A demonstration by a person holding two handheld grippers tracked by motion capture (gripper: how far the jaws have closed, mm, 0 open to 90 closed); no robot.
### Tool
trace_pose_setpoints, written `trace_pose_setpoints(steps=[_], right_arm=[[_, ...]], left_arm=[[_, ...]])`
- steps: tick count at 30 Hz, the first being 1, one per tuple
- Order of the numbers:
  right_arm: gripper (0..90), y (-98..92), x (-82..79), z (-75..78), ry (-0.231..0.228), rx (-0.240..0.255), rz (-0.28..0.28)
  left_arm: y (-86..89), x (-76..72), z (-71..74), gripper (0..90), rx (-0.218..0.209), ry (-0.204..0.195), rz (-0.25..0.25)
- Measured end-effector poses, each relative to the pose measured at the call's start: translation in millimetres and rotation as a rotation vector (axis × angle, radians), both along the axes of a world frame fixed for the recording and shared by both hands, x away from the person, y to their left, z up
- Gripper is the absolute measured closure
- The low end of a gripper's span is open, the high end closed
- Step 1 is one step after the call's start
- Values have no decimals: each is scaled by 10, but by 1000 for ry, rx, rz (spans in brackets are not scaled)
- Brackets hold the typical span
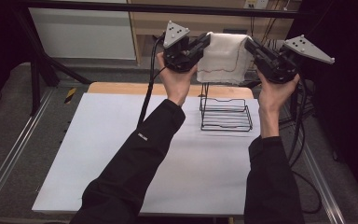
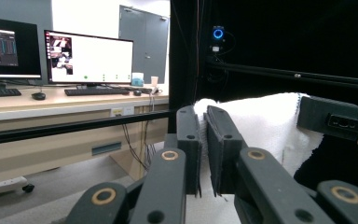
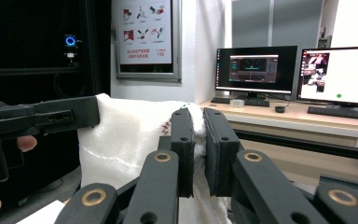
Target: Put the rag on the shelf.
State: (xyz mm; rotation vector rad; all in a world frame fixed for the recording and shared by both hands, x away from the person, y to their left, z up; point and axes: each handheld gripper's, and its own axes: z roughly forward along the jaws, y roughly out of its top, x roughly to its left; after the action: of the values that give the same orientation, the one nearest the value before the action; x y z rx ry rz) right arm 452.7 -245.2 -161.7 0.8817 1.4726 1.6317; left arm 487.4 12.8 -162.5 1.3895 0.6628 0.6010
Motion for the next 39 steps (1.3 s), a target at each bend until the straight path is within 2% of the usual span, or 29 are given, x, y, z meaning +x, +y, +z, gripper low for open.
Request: trace_pose_setpoints(steps=[15, 27, 34, 39], right_arm=[[833, -146, 167, 57, 11, 12, -24], [832, -224, 345, -37, 51, 2, -39], [832, -233, 417, -131, 73, 5, -40], [832, -279, 416, -195, 95, -7, -53]], left_arm=[[-206, 185, 74, 840, 15, 4, 19], [-304, 375, -44, 840, 39, 22, 32], [-323, 430, -129, 839, 60, 33, 37], [-365, 438, -192, 839, 80, 42, 20]])
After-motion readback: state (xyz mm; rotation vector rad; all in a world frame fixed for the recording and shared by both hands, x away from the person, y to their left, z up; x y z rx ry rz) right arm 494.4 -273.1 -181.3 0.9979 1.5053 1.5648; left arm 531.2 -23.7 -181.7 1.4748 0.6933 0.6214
